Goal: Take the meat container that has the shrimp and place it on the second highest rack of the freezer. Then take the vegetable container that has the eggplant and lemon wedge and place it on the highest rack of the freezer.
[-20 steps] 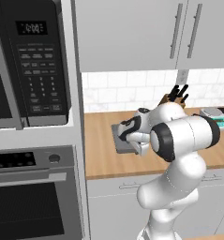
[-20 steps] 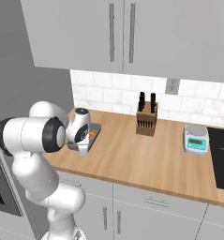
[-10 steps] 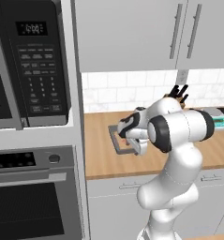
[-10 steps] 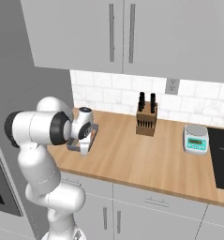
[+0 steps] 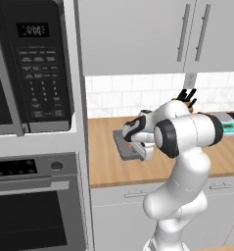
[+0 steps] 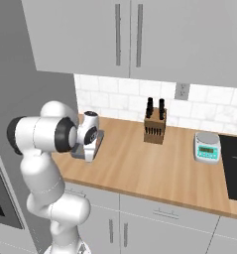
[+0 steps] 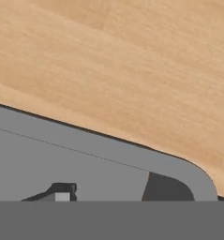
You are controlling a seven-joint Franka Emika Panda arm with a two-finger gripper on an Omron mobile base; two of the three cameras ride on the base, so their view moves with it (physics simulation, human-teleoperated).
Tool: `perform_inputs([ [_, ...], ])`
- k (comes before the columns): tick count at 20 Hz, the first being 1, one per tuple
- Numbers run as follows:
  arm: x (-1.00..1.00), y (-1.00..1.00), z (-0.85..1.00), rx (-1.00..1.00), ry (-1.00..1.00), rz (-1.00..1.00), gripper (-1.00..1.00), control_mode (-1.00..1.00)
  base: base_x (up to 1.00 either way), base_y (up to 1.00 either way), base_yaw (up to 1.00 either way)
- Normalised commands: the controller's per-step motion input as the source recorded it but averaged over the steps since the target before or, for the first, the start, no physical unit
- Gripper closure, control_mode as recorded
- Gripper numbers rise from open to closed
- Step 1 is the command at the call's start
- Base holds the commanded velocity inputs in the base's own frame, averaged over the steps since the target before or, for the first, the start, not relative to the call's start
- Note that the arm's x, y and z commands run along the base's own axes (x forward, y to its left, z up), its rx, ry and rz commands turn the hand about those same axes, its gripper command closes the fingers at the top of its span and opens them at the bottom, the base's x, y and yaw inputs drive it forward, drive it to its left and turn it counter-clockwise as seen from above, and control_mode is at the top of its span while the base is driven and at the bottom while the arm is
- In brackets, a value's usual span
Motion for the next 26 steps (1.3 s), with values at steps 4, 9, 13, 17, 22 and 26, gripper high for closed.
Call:
perform_inputs([
  [4,-0.36,0.00,0.00,0.00,0.00,0.00,1.00,-1.00,0.00,0.00,0.00],
  [9,-0.41,0.00,0.00,0.00,0.00,-0.02,1.00,-1.00,0.00,0.00,0.00],
  [13,-0.49,-0.01,0.13,0.00,-0.04,-0.01,1.00,-1.00,0.00,0.00,0.00],
  [17,-0.81,-0.24,0.81,0.05,-0.23,0.00,1.00,-1.00,0.00,0.00,0.00],
  [22,-0.80,-0.44,1.00,0.14,-0.24,0.00,1.00,-1.00,0.00,0.00,0.00],
  [26,-0.77,-0.48,1.00,0.15,-0.16,0.03,1.00,-1.00,0.00,0.00,0.00],
])
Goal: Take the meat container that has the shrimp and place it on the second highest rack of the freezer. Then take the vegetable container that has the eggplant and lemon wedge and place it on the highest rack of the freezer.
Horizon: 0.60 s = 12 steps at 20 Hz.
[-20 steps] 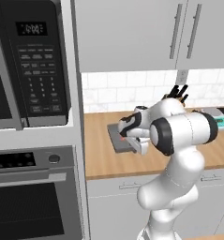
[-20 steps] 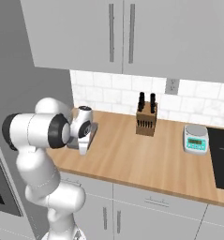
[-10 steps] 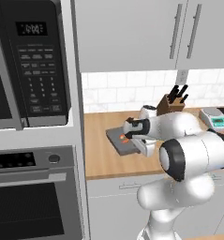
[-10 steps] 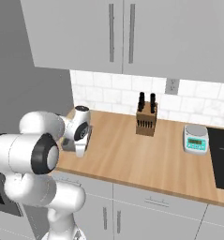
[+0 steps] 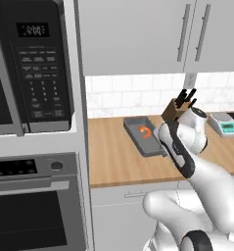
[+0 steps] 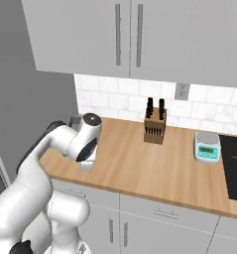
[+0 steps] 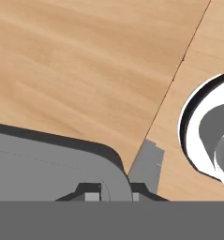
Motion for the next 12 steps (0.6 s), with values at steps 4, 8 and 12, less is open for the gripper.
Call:
perform_inputs([
  [4,-0.79,-0.35,1.00,0.11,-0.05,0.05,1.00,-1.00,0.00,0.00,0.00],
  [8,-0.81,-0.21,1.00,0.04,0.00,0.02,1.00,-1.00,0.00,0.00,0.00],
  [12,-0.81,-0.20,1.00,0.00,0.00,0.00,1.00,-1.00,0.00,0.00,0.00],
])
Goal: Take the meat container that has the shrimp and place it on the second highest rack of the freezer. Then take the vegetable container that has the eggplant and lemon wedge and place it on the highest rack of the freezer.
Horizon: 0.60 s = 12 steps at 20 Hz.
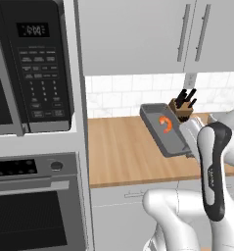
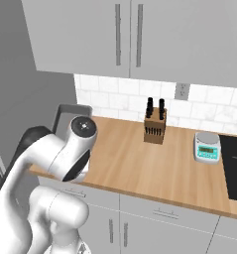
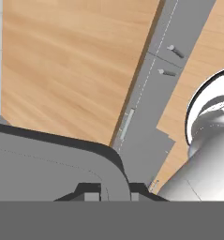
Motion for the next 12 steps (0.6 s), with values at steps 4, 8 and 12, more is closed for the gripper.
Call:
perform_inputs([
  [4,-0.83,-0.21,1.00,0.00,0.04,0.00,1.00,-1.00,0.00,0.00,0.00],
  [8,-0.91,-0.14,1.00,0.00,0.09,0.00,1.00,-1.00,0.00,0.00,0.00],
  [12,-0.52,-0.01,0.99,0.00,0.17,0.03,1.00,-1.00,0.00,0.00,0.00],
])
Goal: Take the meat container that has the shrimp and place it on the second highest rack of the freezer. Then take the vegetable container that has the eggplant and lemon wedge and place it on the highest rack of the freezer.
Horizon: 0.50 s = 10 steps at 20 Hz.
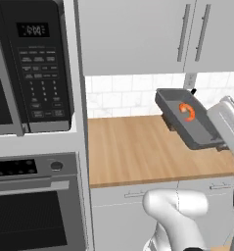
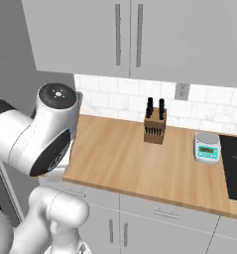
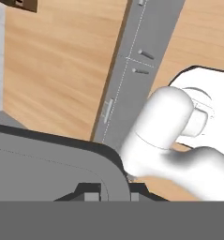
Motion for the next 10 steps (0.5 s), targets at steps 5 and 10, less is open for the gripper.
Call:
perform_inputs([
  [5,-0.37,0.00,0.52,-0.06,0.12,0.27,1.00,-1.00,0.00,0.00,0.00],
  [10,-0.16,0.02,0.02,-0.11,-0.02,0.43,1.00,-1.00,0.00,0.00,0.00],
])
